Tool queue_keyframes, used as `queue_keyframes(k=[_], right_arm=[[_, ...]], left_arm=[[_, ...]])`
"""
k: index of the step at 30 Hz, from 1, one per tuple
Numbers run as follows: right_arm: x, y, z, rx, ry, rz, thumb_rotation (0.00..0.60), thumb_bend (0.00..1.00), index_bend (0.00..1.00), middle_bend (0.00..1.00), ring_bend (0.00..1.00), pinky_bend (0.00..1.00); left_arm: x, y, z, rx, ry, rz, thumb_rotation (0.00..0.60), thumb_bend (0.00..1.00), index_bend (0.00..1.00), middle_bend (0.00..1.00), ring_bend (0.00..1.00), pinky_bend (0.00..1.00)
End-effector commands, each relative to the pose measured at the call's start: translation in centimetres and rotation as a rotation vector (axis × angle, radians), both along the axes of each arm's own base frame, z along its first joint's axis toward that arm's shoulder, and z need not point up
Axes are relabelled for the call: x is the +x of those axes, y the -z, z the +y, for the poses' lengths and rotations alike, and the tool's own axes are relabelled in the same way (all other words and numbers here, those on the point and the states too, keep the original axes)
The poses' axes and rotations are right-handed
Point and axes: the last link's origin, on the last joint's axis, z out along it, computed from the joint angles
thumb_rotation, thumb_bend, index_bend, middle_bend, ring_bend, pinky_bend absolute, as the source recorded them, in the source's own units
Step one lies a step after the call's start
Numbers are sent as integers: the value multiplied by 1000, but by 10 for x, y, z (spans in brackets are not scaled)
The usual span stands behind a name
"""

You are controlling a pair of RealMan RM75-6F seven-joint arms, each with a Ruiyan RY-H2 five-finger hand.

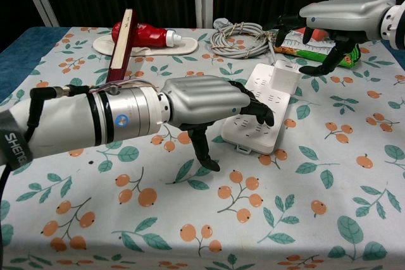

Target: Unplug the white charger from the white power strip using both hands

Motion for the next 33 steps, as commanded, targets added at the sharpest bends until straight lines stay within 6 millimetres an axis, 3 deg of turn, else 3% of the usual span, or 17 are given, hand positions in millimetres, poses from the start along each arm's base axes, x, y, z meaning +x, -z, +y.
queue_keyframes(k=[1, 11, 20, 33], right_arm=[[2, 13, -6, 15, 5, 29, 600, 327, 10, 188, 44, 255], [-5, 32, -17, 21, 38, 80, 600, 340, 48, 227, 84, 289], [-9, 41, -22, -11, 37, 79, 600, 392, 180, 341, 177, 366], [-14, 48, -22, -14, 12, 77, 600, 433, 305, 396, 237, 411]], left_arm=[[0, 2, 0, -5, -11, -9, 600, 121, 172, 180, 94, 87], [-1, 5, 2, 0, -18, -22, 600, 121, 172, 180, 94, 85], [-2, 4, 5, 3, -26, -33, 600, 121, 172, 180, 94, 81], [-5, 4, 7, -2, -40, -39, 600, 121, 172, 180, 94, 80]])
